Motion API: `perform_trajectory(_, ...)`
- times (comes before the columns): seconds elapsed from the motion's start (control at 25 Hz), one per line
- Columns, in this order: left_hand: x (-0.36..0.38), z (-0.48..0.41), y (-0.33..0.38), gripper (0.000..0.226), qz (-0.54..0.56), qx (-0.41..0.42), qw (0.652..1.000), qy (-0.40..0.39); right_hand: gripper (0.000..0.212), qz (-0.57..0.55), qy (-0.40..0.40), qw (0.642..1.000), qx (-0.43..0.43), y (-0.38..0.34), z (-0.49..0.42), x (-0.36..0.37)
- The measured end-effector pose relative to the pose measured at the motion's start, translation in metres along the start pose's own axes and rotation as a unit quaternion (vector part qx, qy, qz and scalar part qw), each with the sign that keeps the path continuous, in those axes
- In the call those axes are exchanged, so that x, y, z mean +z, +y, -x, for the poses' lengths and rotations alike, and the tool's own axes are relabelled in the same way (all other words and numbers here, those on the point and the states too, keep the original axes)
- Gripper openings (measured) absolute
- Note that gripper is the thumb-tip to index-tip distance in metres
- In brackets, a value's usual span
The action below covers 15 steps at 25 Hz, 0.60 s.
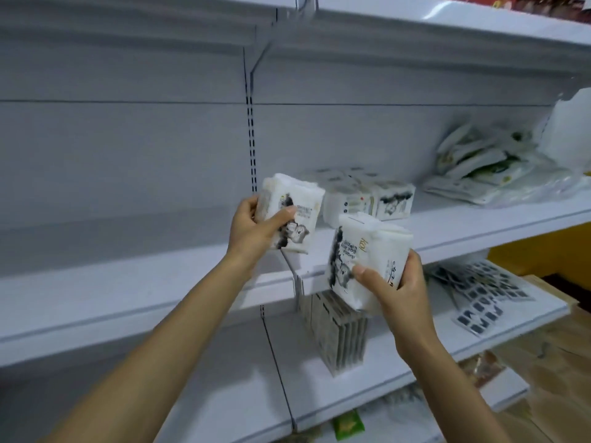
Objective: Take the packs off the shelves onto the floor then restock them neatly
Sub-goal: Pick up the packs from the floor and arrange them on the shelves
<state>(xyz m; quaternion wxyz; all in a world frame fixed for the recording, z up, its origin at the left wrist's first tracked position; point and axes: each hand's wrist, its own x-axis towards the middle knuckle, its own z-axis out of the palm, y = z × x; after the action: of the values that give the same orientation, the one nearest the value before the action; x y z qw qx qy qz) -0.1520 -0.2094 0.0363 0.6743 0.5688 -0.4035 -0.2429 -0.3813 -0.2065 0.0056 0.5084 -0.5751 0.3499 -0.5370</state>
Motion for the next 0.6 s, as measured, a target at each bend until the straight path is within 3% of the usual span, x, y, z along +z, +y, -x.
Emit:
perform_trajectory(0.04, -0.002, -0.021, -0.006, 0.063, -0.109, 0.037, 0.993, 0.011, 0.062, 0.046, -0.001, 0.999, -0.014, 0.003, -0.012, 0.008)
perform_trajectory(0.12, -0.004, -0.06, -0.02, 0.074, -0.343, 0.114, 0.933, -0.002, 0.069, 0.195, -0.03, 0.978, -0.07, 0.005, -0.034, 0.021)
perform_trajectory(0.16, -0.003, -0.074, -0.029, 0.079, -0.396, 0.133, 0.909, -0.017, 0.073, 0.267, -0.053, 0.957, -0.099, 0.004, -0.045, 0.025)
perform_trajectory(0.2, -0.001, -0.085, -0.037, 0.082, -0.4, 0.137, 0.906, -0.026, 0.076, 0.32, -0.073, 0.937, -0.121, 0.0, -0.056, 0.029)
perform_trajectory(0.28, 0.002, -0.097, -0.053, 0.083, -0.316, 0.124, 0.94, -0.022, 0.084, 0.377, -0.105, 0.911, -0.131, -0.008, -0.075, 0.034)
perform_trajectory(0.36, 0.002, -0.104, -0.068, 0.067, -0.24, 0.118, 0.964, -0.004, 0.09, 0.385, -0.143, 0.904, -0.114, -0.017, -0.092, 0.038)
perform_trajectory(0.4, 0.003, -0.107, -0.073, 0.056, -0.259, 0.122, 0.958, 0.0, 0.089, 0.397, -0.17, 0.893, -0.124, -0.018, -0.102, 0.042)
perform_trajectory(0.44, 0.003, -0.113, -0.076, 0.051, -0.289, 0.131, 0.948, -0.001, 0.085, 0.43, -0.2, 0.867, -0.155, -0.018, -0.112, 0.047)
perform_trajectory(0.56, -0.004, -0.127, -0.071, 0.055, -0.345, 0.106, 0.933, -0.008, 0.079, 0.597, -0.277, 0.699, -0.28, -0.016, -0.149, 0.065)
perform_trajectory(0.6, -0.009, -0.131, -0.069, 0.06, -0.342, 0.082, 0.936, -0.004, 0.079, 0.627, -0.292, 0.662, -0.289, -0.014, -0.162, 0.068)
